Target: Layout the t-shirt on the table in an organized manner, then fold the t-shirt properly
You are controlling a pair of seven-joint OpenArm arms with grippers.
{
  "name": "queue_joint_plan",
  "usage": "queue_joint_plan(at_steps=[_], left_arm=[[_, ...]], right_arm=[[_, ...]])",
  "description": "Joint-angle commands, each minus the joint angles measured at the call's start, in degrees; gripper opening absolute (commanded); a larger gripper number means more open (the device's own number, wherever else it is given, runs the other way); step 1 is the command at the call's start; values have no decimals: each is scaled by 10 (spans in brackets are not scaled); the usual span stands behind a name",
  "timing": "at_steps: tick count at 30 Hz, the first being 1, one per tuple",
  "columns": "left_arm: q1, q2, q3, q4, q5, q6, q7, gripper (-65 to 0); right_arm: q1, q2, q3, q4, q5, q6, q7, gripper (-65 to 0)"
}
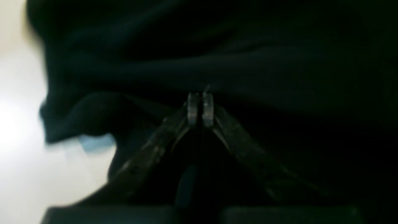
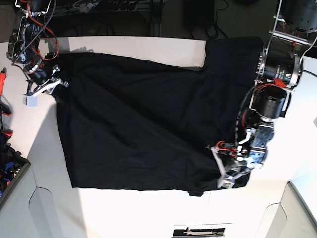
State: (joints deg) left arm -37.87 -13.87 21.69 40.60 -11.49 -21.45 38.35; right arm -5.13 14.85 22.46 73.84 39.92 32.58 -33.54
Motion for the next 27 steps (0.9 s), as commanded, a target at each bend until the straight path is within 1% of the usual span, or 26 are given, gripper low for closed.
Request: queue_joint_plan(at_steps=[1,3,7,11,12,13,15,18,21,23,25,27], left_arm=[[-13,10,1,2,0,-17,11,-650],[-14,25,1,2,11,-15,11,-650],[-13,44,1,2,12,-12,11,-650],[-18,45,1,2,14,-6,-10,-650],[-22,44,1,2,20,4,-13,-650],[-27,39,1,3,24,23,-10,-650],[-41,25,1,7,26,55,18,-650],[-51,-4,1,47,18,68,60,-650],[-44,-43,1,120,-10,67,90,-650],[-38,-64,1,165,-39,54,106,-650],[-31,-76,1,196,-72,38,123,-650],[-17,-87,1,217,-97,36,137,-650]], right_arm=[[-17,-8,-2,11,-21,-5,-40,-650],[-46,-29,-2,41,-20,-3,-39,-650],[-92,-63,-2,111,-20,-2,-36,-650],[-96,-71,0,170,-22,-2,-31,-650],[-92,-71,2,182,-24,-2,-27,-650],[-85,-71,7,192,-26,-2,-26,-650],[-68,-71,18,205,-31,-2,-26,-650],[-40,-71,34,206,-37,-2,-26,-650],[-10,-71,38,206,-45,-2,-24,-650],[18,-71,38,202,-61,-2,-24,-650],[50,-71,38,191,-85,-2,-22,-650],[80,-71,38,174,-116,-2,-6,-650]])
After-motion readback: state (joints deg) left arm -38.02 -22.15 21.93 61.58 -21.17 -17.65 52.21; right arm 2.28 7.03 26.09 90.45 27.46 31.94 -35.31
